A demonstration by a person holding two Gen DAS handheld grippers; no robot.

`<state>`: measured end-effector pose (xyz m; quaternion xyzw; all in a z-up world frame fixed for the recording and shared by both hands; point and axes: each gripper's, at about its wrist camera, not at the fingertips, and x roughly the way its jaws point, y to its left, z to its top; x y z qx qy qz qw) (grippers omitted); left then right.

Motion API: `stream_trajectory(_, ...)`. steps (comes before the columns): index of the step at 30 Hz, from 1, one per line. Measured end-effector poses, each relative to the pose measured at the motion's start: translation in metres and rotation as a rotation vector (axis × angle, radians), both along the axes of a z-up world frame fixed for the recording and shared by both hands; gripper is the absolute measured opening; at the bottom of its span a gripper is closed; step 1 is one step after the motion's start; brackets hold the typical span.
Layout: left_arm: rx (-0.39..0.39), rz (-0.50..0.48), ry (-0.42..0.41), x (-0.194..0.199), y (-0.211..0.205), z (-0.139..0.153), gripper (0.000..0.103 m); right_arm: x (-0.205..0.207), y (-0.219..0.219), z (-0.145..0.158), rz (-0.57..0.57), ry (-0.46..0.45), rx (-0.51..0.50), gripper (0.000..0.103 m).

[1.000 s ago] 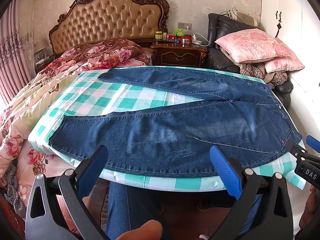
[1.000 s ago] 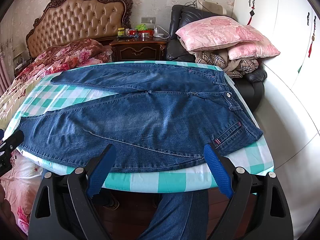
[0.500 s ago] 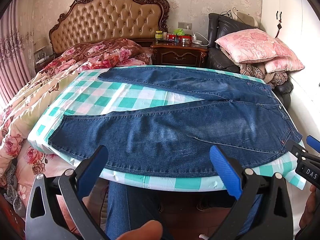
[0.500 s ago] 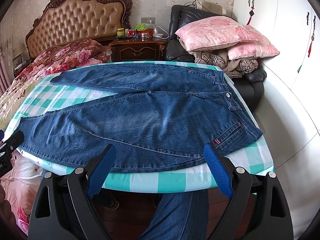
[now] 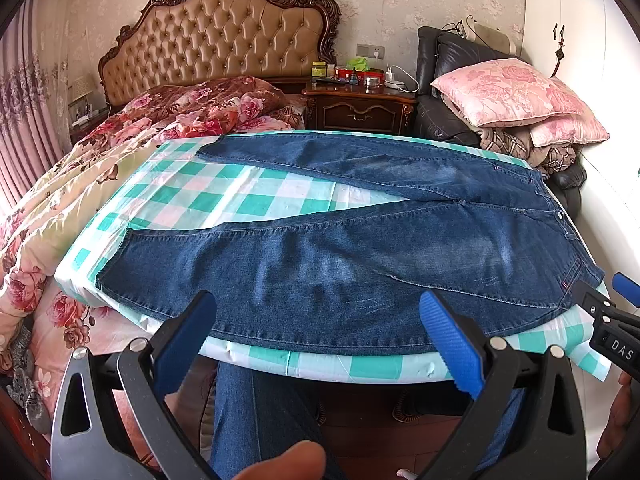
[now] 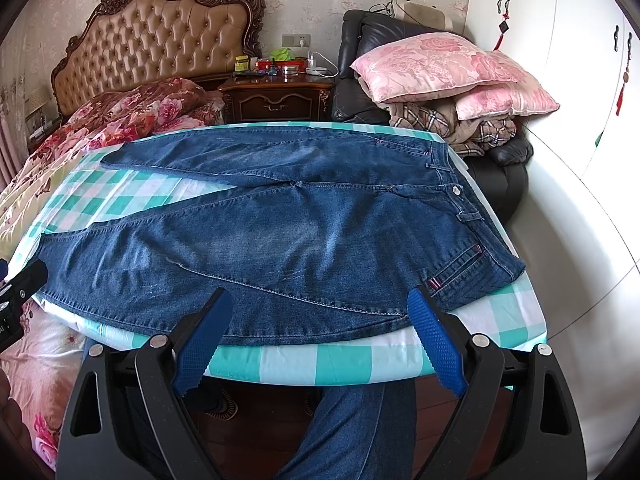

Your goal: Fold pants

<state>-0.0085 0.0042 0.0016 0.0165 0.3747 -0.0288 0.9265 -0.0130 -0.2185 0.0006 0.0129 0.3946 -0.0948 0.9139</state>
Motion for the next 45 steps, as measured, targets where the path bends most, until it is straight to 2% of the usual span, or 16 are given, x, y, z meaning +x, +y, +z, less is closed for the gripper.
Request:
stream_trajectory(38, -0.007, 0.0, 0.004, 0.001, 0.0, -0.001, 0.102, 0.0, 0.0, -0.001, 0.0, 0.001, -0.001, 0.086)
stream_trajectory(42, -0.065, -0.012, 0.024, 0.006, 0.001, -0.01, 0.102, 0.003, -0.012, -0.008, -0.003, 0.013, 0.015, 0.086)
stream_trajectory(45, -0.142, -0.046, 0.037, 0.019, -0.001, -0.029, 0.102, 0.013, -0.049, -0.019, -0.037, 0.031, 0.072, 0.087)
